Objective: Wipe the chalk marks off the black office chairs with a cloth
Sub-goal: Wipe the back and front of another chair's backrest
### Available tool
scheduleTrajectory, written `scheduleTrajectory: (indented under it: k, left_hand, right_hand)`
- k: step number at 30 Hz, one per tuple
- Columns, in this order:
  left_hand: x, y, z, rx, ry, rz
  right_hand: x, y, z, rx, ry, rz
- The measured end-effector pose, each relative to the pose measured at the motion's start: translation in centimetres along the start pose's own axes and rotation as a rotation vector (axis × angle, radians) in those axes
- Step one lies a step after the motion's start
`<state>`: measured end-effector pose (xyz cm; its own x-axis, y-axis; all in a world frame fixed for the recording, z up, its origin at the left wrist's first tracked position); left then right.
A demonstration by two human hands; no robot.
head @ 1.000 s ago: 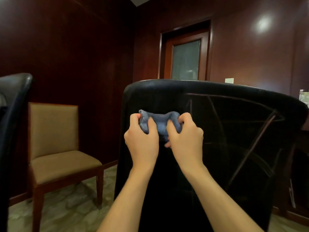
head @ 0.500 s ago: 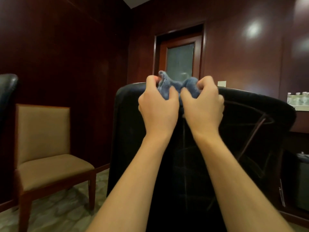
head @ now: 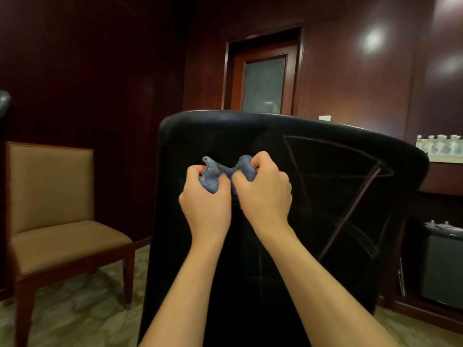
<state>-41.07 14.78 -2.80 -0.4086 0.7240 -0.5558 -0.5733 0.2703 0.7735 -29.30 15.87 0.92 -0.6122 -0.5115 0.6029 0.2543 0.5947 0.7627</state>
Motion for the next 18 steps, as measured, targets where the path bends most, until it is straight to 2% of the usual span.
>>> scheduleTrajectory:
  k: [3, 7, 10, 14, 18]
  left_hand:
    - [-1.0, 0.8, -0.6, -0.025, -0.072, 0.028]
    - [-4.6, 3.5, 1.1, -0.01, -0.137, 0.141]
    - [-6.1, 4.1, 2.6, 0.002, -0.153, 0.133]
    - [-4.0, 2.4, 2.9, 0.048, -0.067, 0.133]
    - [0.1, -1.3, 2.1, 0.093, 0.007, 0.045]
  right_hand:
    - [0.9, -0.5, -0.8, -0.015, 0.054, -0.044]
    - [2.2, 2.2, -4.6, -0.175, 0.192, -0.006]
    - [2.8, 4.2, -5.8, -0.154, 0.207, -0.018]
    - [0.4, 3.3, -4.1, -0.114, 0.108, 0.022]
    - [-4.8, -0.8, -0.9, -0.1, 0.075, 0.183]
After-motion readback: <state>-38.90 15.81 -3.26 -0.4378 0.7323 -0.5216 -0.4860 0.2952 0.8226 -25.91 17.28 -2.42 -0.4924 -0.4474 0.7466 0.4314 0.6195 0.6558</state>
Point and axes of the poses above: each hand's wrist, its own y-axis towards the middle knuckle, its own z-axis out of the palm, x = y × z, the point moved 5 cm from there along y, towards the middle knuckle, and after that the axes turned 10 degrees about z, right-handed, at the moved point
